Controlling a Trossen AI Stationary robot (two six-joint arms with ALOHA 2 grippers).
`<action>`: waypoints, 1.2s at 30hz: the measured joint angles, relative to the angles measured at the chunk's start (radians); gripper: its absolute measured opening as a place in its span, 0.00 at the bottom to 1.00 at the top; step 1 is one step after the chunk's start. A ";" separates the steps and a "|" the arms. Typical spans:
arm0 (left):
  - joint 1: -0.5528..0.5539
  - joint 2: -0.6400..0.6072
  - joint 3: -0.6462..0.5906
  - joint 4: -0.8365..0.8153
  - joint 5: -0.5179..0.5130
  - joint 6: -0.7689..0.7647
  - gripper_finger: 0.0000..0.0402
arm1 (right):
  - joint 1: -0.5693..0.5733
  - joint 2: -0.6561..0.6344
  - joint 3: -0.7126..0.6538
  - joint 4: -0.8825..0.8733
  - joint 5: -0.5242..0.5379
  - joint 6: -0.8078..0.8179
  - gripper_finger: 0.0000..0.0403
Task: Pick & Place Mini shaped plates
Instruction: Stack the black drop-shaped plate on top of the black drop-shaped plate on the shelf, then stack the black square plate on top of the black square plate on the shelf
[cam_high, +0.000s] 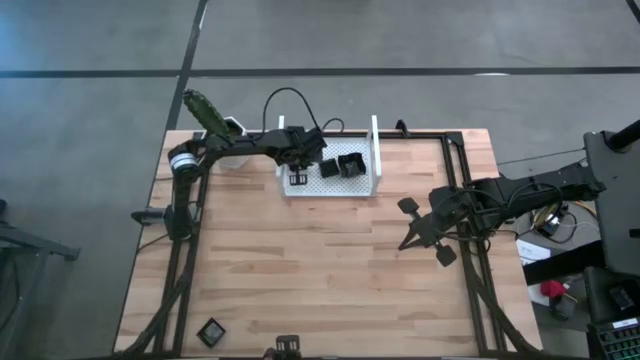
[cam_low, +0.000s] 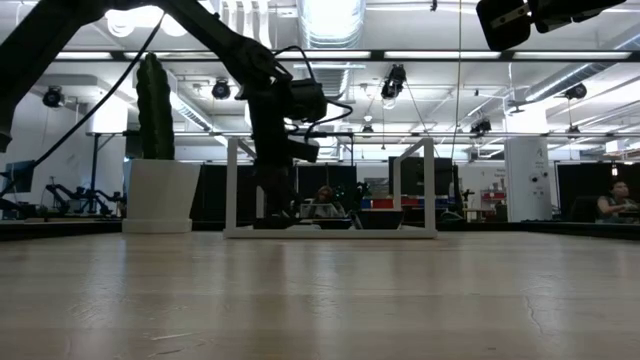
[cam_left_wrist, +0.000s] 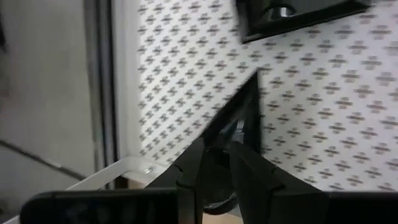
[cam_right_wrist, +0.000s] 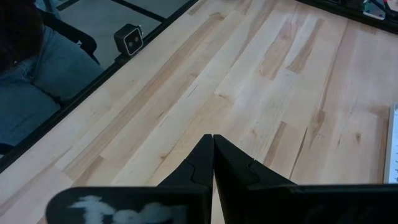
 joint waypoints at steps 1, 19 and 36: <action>0.001 0.001 0.000 0.004 -0.014 -0.010 0.18 | 0.000 0.000 0.000 0.000 0.000 0.000 0.02; 0.003 0.049 -0.002 0.042 0.022 -0.034 0.17 | 0.000 0.000 0.000 -0.004 0.000 -0.023 0.02; -0.016 -0.014 0.087 -0.012 0.034 -0.092 0.17 | 0.000 0.000 0.000 -0.006 0.000 -0.021 0.02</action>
